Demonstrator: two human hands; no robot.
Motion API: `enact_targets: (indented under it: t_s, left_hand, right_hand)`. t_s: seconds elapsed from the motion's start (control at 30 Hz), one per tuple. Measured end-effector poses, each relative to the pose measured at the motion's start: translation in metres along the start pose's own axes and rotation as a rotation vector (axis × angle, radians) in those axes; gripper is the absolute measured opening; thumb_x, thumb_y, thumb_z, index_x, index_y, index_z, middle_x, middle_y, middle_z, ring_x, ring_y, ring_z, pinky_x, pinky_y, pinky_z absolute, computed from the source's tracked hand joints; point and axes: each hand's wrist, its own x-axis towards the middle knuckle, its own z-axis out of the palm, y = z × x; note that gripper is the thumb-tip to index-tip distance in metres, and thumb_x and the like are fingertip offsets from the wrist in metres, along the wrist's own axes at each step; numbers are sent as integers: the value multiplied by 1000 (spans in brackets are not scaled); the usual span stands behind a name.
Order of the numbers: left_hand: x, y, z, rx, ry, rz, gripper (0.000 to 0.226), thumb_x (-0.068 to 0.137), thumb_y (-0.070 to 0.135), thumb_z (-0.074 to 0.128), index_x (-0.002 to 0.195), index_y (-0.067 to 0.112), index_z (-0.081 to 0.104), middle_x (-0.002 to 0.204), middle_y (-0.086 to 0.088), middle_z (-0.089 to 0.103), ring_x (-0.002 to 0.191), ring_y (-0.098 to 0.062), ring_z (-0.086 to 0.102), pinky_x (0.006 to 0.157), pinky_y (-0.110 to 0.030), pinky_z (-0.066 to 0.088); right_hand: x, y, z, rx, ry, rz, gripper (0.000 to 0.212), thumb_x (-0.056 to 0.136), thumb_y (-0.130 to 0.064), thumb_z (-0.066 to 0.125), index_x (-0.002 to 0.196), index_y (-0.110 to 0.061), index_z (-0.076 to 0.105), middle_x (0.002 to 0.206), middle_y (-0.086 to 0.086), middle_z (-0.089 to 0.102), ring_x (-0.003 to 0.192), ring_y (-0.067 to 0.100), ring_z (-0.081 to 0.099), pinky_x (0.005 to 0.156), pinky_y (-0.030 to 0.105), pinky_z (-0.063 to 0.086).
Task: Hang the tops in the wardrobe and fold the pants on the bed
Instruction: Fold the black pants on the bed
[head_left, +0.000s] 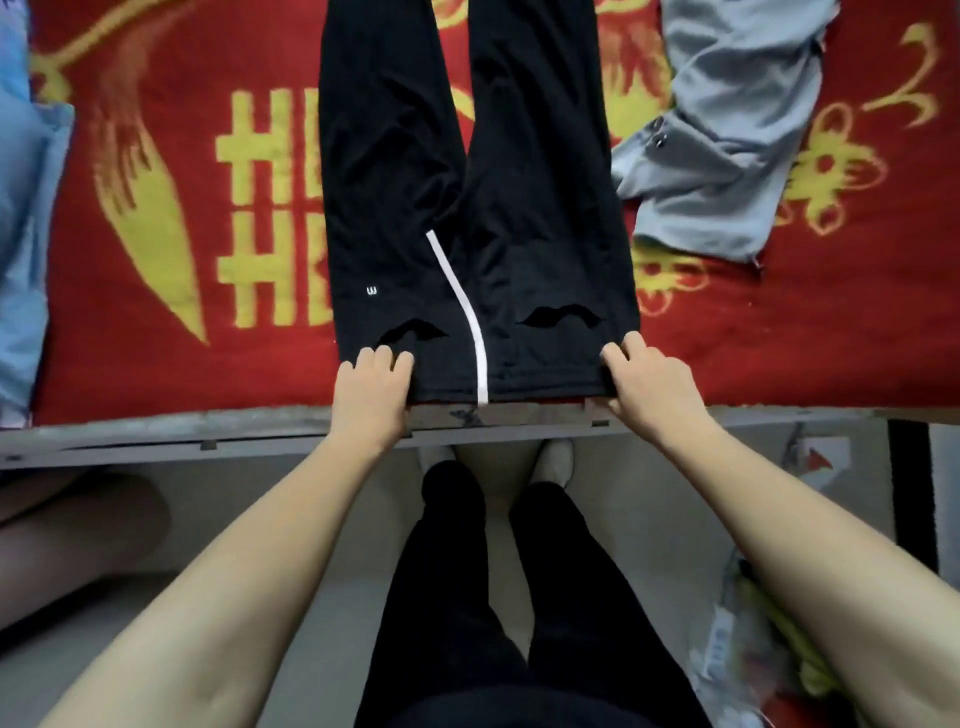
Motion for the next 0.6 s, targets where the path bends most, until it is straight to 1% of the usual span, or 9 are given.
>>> enact_targets:
  t_s: [0.03,0.1,0.17,0.23,0.33,0.37,0.43,0.5,0.6]
  left_hand:
    - [3,7,22,-2,-85,-3,41,83,19,65,120,18,49,111,-5,53,103,-27,49,72,-34,35]
    - [11,20,66,-30,-313,9,47,89,21,58,134,21,44,124,-7,48,118,-28,45,88,-39,41]
    - [17,32,95,-67,-504,-5,49,92,23,53,139,21,44,132,-9,43,126,-30,40,97,-43,39]
    - [22,41,105,-98,-410,-63,37,92,23,52,128,15,53,125,-12,47,119,-33,44,92,-44,42]
    - [35,52,106,-187,-86,-135,25,90,19,51,111,6,55,115,-17,53,104,-36,49,81,-46,43]
    - [40,55,105,-221,9,-126,27,90,18,50,113,4,55,120,-20,52,107,-37,48,81,-47,42]
    - [50,63,106,-271,142,-118,43,95,24,48,133,4,49,143,-25,40,131,-40,38,96,-50,38]
    - [61,69,112,-316,64,-163,61,101,43,36,153,12,27,161,-22,11,149,-38,9,116,-52,20]
    - [73,73,132,-341,-142,-178,74,99,61,19,159,21,1,164,-14,-15,150,-32,-17,122,-52,-2]
  right_hand:
    - [7,-1,23,25,-43,-5,53,87,-39,69,129,-18,44,116,8,44,93,29,58,60,35,40]
    - [20,-1,67,59,-217,-46,53,92,-39,63,138,-22,41,128,10,39,108,31,53,74,39,47]
    - [29,0,95,99,-346,-77,46,92,-33,61,134,-21,47,137,14,32,117,34,47,84,41,49]
    - [38,2,106,184,-242,-22,32,92,-31,59,120,-15,56,128,15,37,110,36,49,82,42,50]
    - [55,2,108,257,3,51,27,95,-29,52,111,-8,56,115,17,46,102,38,51,76,46,49]
    - [60,2,108,278,95,46,30,94,-27,53,115,-6,55,120,19,47,105,40,51,78,48,49]
    - [70,1,109,315,274,4,44,95,-27,56,133,-6,51,142,25,40,124,43,46,90,51,48]
    - [80,1,112,284,302,-54,61,98,-34,52,151,-8,35,159,27,20,143,43,28,106,51,41]
    - [93,6,127,146,61,-85,68,104,-47,33,160,-14,12,166,20,-1,152,37,5,116,50,29]
